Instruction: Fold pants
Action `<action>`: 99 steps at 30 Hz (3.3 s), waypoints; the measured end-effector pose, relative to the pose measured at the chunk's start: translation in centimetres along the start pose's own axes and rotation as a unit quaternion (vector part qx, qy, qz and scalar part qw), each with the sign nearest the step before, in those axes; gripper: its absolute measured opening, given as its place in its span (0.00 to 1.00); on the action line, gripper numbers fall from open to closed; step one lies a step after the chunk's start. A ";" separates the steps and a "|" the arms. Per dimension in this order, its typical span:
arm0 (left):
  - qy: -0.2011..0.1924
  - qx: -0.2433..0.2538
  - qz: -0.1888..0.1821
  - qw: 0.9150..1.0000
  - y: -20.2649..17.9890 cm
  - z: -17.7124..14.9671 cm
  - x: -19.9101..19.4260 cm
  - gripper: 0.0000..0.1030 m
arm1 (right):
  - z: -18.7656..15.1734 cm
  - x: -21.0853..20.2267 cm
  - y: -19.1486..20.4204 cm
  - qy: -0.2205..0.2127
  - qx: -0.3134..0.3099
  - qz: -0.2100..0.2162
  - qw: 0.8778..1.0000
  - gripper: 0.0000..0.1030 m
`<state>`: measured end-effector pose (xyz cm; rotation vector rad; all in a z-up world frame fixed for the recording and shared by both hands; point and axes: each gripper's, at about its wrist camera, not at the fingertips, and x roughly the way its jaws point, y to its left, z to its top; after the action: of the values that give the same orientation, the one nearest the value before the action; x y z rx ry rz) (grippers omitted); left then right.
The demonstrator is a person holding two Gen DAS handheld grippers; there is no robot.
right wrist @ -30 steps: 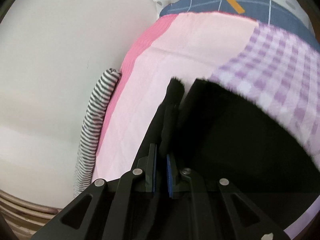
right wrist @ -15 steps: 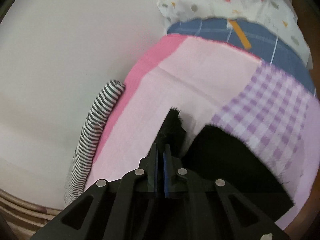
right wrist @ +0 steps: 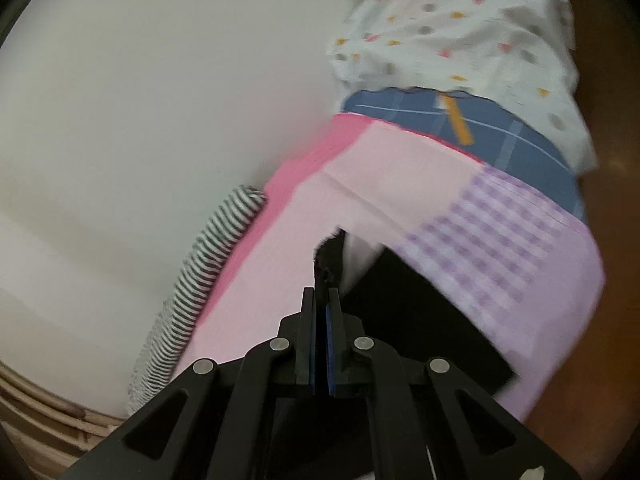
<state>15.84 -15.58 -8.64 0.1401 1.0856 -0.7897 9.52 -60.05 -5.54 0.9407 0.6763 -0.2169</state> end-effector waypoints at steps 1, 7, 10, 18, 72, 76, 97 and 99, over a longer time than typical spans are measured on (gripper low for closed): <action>0.003 0.005 0.001 1.000 -0.1 -0.2 0.2 0.09 | -0.5 -0.2 -1.1 0.001 0.009 -0.007 1.000 0.04; 0.022 0.050 0.017 0.998 -1.4 -1.2 1.2 0.10 | -3.5 1.0 -7.8 0.025 0.069 -0.060 0.995 0.04; 0.019 0.061 0.017 0.998 -1.7 -1.3 0.8 0.10 | -4.2 1.8 -9.0 0.029 0.076 -0.074 0.994 0.04; 0.029 0.077 0.016 0.996 -2.1 -1.7 1.3 0.10 | -5.2 1.2 -9.8 0.021 0.068 -0.091 0.993 0.04; -0.116 -0.228 0.148 0.955 20.9 -10.0 -12.0 0.49 | -30.0 27.1 33.3 0.379 -0.464 0.110 0.793 0.09; -0.124 -0.243 0.139 0.952 21.1 -10.2 -12.4 0.49 | -29.3 26.8 34.9 0.345 -0.470 0.116 0.804 0.06; -0.110 -0.192 0.137 0.966 17.1 -8.8 -12.6 0.46 | -25.3 19.5 29.1 0.254 -0.413 0.077 0.871 0.23; -0.102 -0.165 0.128 0.973 15.4 -8.2 -11.5 0.46 | -25.3 19.2 26.8 0.263 -0.401 0.056 0.876 0.23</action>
<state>16.94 5.22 -7.17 -0.0819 0.9660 -0.3754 25.41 -21.85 -9.68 0.2127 1.0927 0.4275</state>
